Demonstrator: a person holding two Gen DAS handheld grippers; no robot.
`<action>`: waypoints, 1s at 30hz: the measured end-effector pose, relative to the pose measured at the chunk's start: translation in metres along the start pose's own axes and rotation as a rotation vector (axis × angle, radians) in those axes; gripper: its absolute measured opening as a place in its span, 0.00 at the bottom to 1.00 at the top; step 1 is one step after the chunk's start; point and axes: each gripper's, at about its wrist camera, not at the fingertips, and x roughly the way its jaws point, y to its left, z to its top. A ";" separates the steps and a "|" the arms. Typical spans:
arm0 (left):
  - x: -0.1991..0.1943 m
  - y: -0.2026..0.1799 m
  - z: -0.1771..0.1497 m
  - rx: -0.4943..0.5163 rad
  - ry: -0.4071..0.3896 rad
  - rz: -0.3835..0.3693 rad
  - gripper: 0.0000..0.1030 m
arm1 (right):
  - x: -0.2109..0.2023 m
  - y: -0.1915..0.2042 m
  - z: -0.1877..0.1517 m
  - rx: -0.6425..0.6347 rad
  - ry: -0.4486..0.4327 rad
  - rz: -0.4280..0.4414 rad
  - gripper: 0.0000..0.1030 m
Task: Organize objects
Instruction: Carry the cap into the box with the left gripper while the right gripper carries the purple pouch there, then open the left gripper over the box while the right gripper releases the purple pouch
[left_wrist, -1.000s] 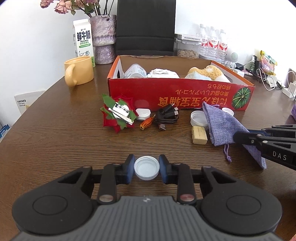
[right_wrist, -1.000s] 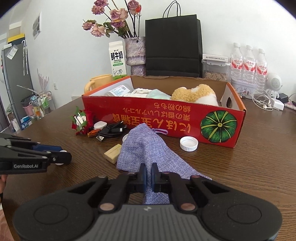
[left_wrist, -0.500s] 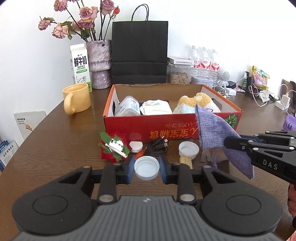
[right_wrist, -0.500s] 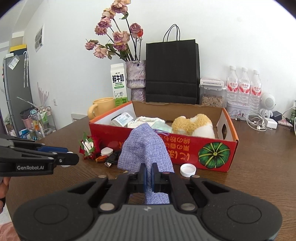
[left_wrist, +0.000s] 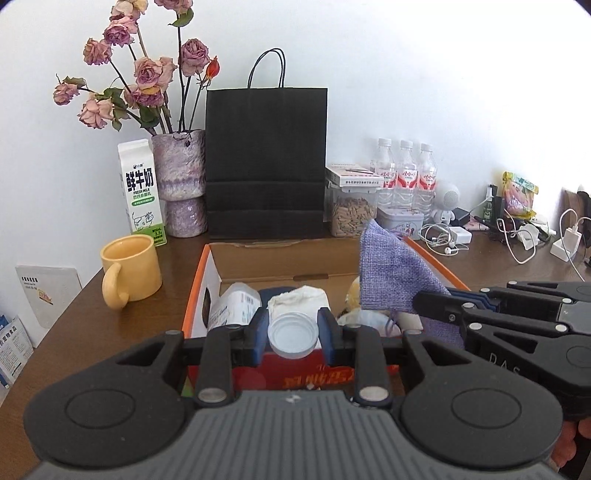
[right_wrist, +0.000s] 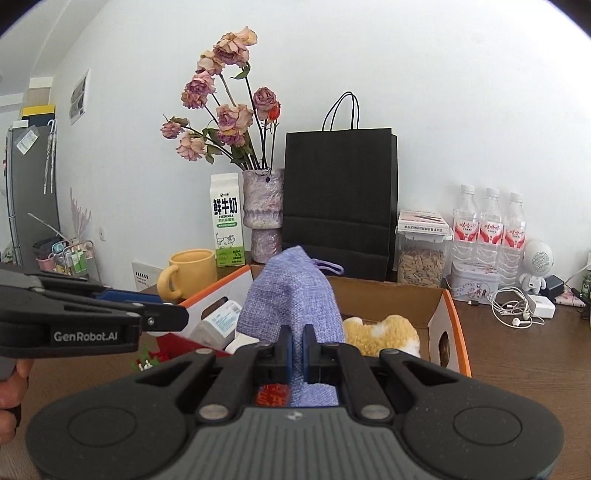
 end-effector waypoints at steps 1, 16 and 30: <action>0.006 0.000 0.004 -0.003 -0.004 0.000 0.28 | 0.006 -0.001 0.004 -0.001 -0.004 -0.001 0.04; 0.094 0.004 0.031 -0.028 -0.007 0.014 0.28 | 0.095 -0.030 0.021 0.027 0.000 -0.020 0.04; 0.116 0.016 0.027 -0.067 0.014 0.029 1.00 | 0.119 -0.038 0.011 -0.001 0.115 -0.088 0.97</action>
